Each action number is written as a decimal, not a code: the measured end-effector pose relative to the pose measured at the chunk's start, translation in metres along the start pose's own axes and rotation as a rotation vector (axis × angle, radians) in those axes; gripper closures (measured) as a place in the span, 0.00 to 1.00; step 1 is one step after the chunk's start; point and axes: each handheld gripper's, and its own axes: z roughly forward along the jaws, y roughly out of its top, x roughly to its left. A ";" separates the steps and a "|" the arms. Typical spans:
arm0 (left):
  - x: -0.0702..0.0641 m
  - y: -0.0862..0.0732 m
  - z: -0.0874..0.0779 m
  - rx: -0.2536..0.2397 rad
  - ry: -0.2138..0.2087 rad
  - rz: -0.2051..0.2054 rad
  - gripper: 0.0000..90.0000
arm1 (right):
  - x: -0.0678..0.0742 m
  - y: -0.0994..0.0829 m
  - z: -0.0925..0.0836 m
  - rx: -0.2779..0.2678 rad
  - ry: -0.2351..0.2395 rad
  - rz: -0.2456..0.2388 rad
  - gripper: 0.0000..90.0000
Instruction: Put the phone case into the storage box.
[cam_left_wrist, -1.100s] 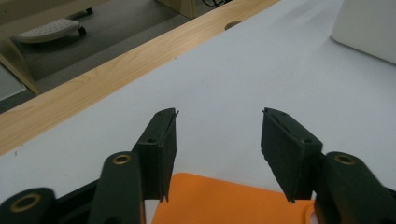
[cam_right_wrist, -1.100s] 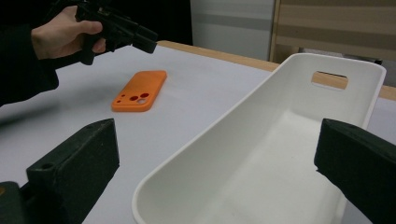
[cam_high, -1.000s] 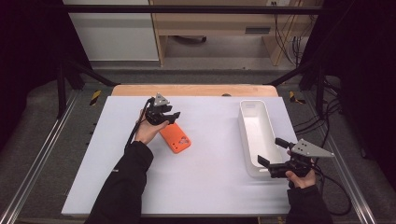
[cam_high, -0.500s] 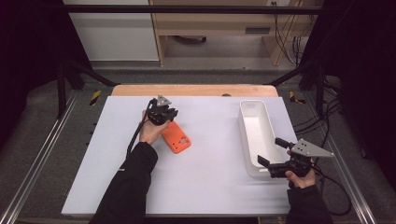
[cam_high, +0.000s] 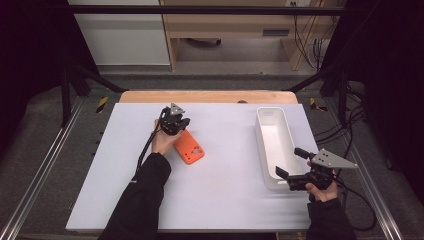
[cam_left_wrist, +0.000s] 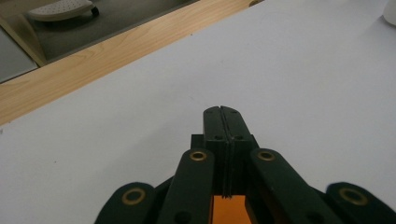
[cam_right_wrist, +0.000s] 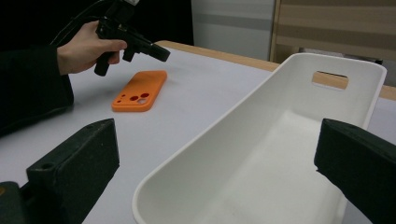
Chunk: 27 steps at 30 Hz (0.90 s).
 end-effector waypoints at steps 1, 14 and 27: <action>0.000 -0.001 0.001 0.002 -0.002 -0.002 1.00 | 0.000 0.000 0.000 -0.001 -0.001 -0.001 0.00; 0.002 -0.011 0.018 0.061 0.002 -0.022 1.00 | 0.000 0.000 0.000 0.002 -0.002 0.000 0.00; 0.001 -0.015 0.024 0.084 0.009 0.022 1.00 | 0.000 -0.001 0.000 0.002 0.000 0.000 0.01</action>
